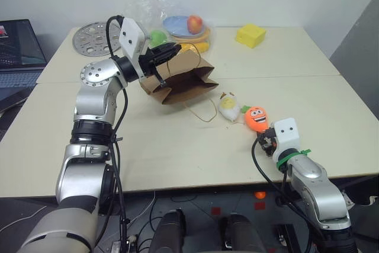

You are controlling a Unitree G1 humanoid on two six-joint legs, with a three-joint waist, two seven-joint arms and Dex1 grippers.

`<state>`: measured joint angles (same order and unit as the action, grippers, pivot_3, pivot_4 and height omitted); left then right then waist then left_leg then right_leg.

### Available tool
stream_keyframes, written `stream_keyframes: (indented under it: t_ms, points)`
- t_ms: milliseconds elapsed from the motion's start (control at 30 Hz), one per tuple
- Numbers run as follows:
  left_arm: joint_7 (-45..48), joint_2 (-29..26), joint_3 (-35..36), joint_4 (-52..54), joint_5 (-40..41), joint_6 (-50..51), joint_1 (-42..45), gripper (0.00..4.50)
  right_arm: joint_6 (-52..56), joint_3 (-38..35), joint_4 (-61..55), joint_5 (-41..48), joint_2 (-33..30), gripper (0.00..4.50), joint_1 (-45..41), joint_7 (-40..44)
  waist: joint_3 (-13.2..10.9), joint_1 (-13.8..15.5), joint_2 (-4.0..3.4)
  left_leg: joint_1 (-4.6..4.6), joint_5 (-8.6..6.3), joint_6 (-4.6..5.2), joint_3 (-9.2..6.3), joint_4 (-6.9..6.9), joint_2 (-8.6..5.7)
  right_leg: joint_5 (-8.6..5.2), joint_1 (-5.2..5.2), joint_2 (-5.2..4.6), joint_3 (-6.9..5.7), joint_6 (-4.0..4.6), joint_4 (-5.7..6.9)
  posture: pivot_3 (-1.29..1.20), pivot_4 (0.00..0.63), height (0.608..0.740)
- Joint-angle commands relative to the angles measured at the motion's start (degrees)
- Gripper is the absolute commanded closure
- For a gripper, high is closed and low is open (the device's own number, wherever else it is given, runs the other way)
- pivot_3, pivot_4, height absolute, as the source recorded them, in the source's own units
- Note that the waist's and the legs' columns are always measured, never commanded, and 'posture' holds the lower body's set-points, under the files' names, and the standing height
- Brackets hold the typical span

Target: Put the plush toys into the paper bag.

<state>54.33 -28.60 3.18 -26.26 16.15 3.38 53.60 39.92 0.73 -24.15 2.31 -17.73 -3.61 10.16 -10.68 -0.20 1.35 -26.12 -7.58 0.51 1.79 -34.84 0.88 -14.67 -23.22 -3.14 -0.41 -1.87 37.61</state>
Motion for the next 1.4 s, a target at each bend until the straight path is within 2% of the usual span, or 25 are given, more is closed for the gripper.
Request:
stream_keyframes:
  t_ms: [33, 67, 100, 333, 433, 600, 767, 867, 933, 1400]
  points:
    - [-0.51, -0.24, 1.05, 2.67, 0.62, -0.22, 0.37, 4.5, -4.91, -0.48, 0.25, -1.2, -0.49, 3.86, -0.13, 0.01, 0.0, 0.01, 0.0, 0.0, 0.0, 0.0, 0.0, 0.0, 0.0, 0.0, 0.0, 0.01, 0.0, -0.01, 0.0, 0.0, 0.15, 0.74]
    - [-0.5, -0.22, 1.05, 2.79, 0.67, -0.17, 0.38, 4.5, -6.07, -0.74, 0.21, -1.13, -0.6, 4.27, -0.01, 0.27, 0.0, 0.01, 0.0, 0.0, 0.0, 0.0, -0.01, 0.0, 0.0, 0.0, 0.0, 0.01, -0.01, -0.02, 0.0, 0.0, 0.15, 0.74]
    - [-0.49, -0.2, 1.05, 2.87, 0.71, -0.13, 0.38, 4.5, -6.93, -0.9, 0.19, -1.11, -0.69, 4.49, 0.08, 0.49, 0.0, 0.02, 0.0, 0.0, 0.0, 0.0, -0.01, 0.0, 0.0, -0.01, 0.0, 0.02, -0.01, -0.03, 0.0, 0.0, 0.15, 0.74]
    - [-0.38, -0.03, 1.06, 2.82, 0.8, -0.17, 0.32, 4.5, -11.86, -3.5, -5.99, 4.49, -3.03, 4.49, 1.67, 7.51, 0.0, 0.07, 0.0, 0.0, 0.0, 0.0, -0.01, 0.0, -0.02, -0.1, 0.01, 0.02, -0.01, -0.26, 0.0, 0.0, 0.15, 0.74]
    - [-0.34, 0.11, 0.87, 2.36, 0.62, -0.32, 0.51, 4.5, -7.86, -5.06, -12.09, 12.46, -3.54, 4.49, -1.05, 12.08, -0.01, 0.01, 0.01, 0.0, 0.0, 0.0, -0.02, -0.01, -0.01, -0.1, 0.02, 0.03, -0.01, -0.27, 0.01, 0.0, 0.15, 0.74]
    - [-0.24, 0.68, 0.66, 2.05, 0.59, -0.2, 0.83, 4.5, -0.07, -1.02, -10.92, 12.43, -5.28, 4.49, -9.5, 11.38, 0.0, -0.01, 0.01, 0.02, 0.0, 0.0, -0.02, -0.05, 0.03, -0.08, 0.03, -0.01, -0.01, -0.29, 0.02, 0.0, 0.15, 0.74]
    - [-0.37, 1.94, 0.2, 3.14, 0.87, 0.43, 1.17, 4.5, 4.09, 4.78, -1.42, 10.72, 1.96, 4.49, -20.13, 6.58, 0.0, 0.04, 0.01, 0.01, 0.01, -0.01, 0.01, -0.04, 0.11, 0.08, 0.01, -0.1, -0.02, 0.06, 0.02, 0.0, 0.15, 0.74]
    - [-0.37, 2.33, 0.12, 4.1, 0.92, 0.99, 0.96, 4.5, 3.44, 6.5, 3.24, 9.48, 3.7, 4.49, -23.51, 6.21, -0.01, 0.03, 0.01, -0.01, 0.01, 0.0, 0.02, -0.03, 0.1, 0.09, -0.01, -0.02, -0.02, 0.03, 0.02, 0.0, 0.15, 0.74]
    - [-0.37, 2.45, 0.09, 5.33, 1.14, 1.78, 0.68, 4.5, 2.17, 6.91, 8.93, 8.88, 5.97, 4.49, -27.81, 5.73, -0.01, 0.03, 0.01, -0.04, 0.0, 0.02, 0.02, -0.01, 0.04, 0.19, -0.02, 0.05, -0.06, -0.25, 0.01, 0.0, 0.15, 0.74]
    - [1.86, 2.89, -0.35, 12.78, 4.28, 7.91, -1.56, 4.5, -8.69, 10.07, 41.1, 4.14, 15.47, 4.49, -45.71, 7.56, -0.01, -0.33, 0.01, -0.06, 0.01, 0.03, 0.0, -0.03, 0.01, 0.21, -0.05, 0.08, -0.07, -0.33, 0.11, 0.0, 0.15, 0.74]
